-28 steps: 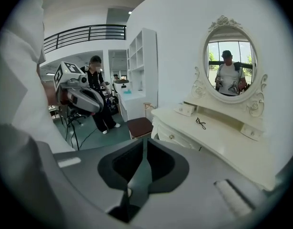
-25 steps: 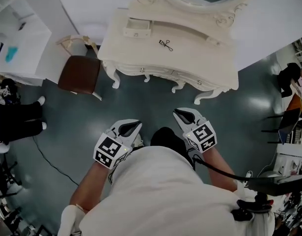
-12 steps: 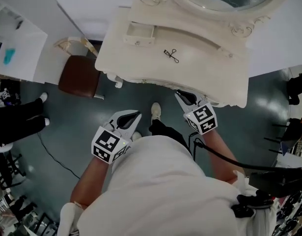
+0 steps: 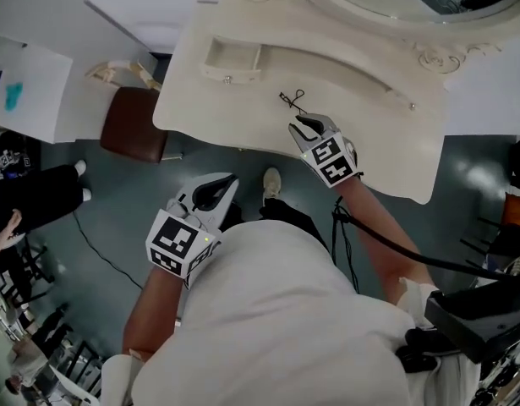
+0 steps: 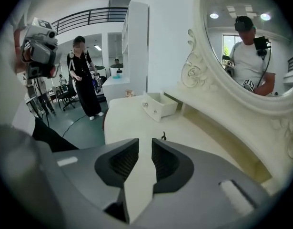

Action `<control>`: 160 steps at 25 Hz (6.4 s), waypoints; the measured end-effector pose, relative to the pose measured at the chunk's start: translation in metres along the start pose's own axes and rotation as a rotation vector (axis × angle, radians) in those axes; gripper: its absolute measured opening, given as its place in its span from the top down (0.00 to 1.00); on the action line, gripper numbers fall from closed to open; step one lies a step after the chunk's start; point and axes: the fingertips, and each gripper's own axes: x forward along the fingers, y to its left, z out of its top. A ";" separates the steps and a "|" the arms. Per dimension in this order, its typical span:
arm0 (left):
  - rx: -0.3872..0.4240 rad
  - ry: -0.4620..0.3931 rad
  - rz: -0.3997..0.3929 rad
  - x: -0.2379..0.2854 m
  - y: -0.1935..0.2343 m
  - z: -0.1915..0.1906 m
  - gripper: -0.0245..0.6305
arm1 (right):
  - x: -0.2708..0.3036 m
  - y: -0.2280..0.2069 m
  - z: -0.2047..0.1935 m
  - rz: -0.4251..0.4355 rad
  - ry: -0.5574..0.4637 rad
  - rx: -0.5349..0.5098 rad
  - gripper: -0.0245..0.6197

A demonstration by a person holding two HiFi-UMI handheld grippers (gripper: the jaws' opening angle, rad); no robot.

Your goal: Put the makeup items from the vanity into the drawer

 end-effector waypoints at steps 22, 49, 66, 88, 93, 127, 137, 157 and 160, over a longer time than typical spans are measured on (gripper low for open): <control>0.082 0.021 -0.210 0.009 0.164 0.050 0.96 | 0.105 -0.060 -0.005 -0.213 0.265 0.042 0.92; 0.138 -0.027 -0.345 -0.020 0.260 0.061 0.96 | 0.134 -0.031 0.168 -0.065 0.164 -0.061 0.93; 0.042 -0.056 -0.207 -0.048 0.314 0.057 0.96 | 0.237 -0.036 0.172 0.177 0.323 -0.144 0.93; 0.018 -0.015 -0.210 -0.043 0.321 0.050 0.96 | 0.257 -0.037 0.159 0.203 0.437 -0.152 0.90; 0.015 -0.022 -0.218 -0.043 0.319 0.051 0.96 | 0.254 -0.038 0.160 0.202 0.433 -0.150 0.89; 0.083 -0.048 -0.170 -0.012 0.185 0.076 0.96 | 0.060 0.027 0.157 0.104 0.002 0.093 0.96; 0.087 -0.026 -0.162 0.003 0.132 0.074 0.96 | 0.007 0.041 0.130 0.119 -0.057 0.139 0.96; 0.068 -0.018 -0.119 0.030 0.075 0.070 0.96 | -0.030 0.043 0.103 0.181 -0.076 0.031 0.96; 0.059 -0.018 -0.111 0.034 0.074 0.071 0.96 | -0.033 0.041 0.101 0.190 -0.073 0.025 0.96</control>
